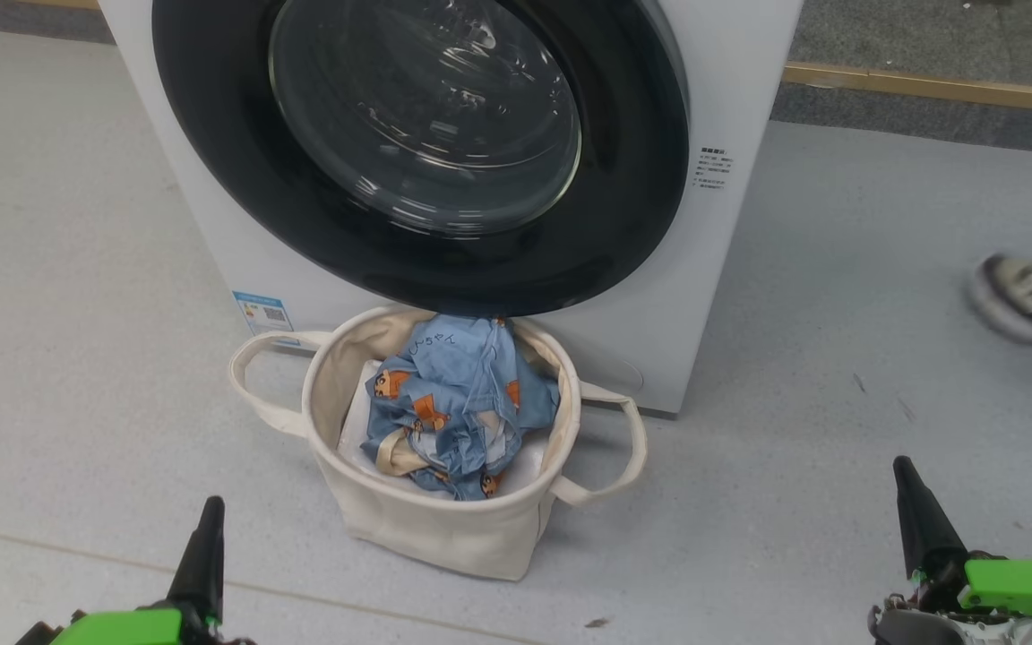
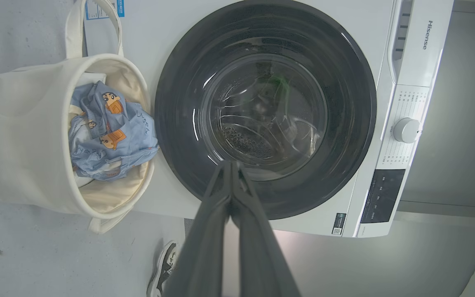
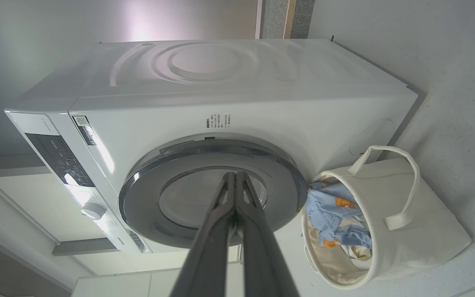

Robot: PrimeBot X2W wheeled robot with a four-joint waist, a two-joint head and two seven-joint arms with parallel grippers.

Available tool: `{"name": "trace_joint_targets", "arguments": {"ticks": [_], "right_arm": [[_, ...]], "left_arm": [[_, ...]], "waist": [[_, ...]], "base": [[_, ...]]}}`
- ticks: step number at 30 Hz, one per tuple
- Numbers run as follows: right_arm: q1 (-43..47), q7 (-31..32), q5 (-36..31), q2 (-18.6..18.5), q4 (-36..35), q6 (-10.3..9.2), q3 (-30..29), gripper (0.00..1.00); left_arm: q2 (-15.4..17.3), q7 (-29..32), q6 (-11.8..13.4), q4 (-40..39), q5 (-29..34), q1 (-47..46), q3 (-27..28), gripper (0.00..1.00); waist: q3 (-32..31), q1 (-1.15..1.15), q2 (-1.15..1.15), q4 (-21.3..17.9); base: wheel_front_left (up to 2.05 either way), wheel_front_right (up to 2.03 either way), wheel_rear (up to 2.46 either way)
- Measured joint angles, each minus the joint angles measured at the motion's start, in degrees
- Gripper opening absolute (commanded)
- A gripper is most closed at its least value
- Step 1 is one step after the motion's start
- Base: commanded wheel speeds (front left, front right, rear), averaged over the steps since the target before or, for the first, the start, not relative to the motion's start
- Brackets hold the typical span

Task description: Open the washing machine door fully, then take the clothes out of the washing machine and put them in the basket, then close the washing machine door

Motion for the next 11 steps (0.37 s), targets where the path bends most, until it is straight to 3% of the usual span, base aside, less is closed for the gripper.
{"name": "trace_joint_targets", "arguments": {"ticks": [11], "right_arm": [[0.0, 0.0, 0.0, 0.0, 0.0, 0.00, 0.0, 0.00]], "left_arm": [[0.0, 0.0, 0.0, 0.0, 0.0, 0.0, 0.0, 0.00]], "waist": [[0.0, 0.00, 0.00, 0.0]], "base": [[0.00, 0.00, 0.00]]}}
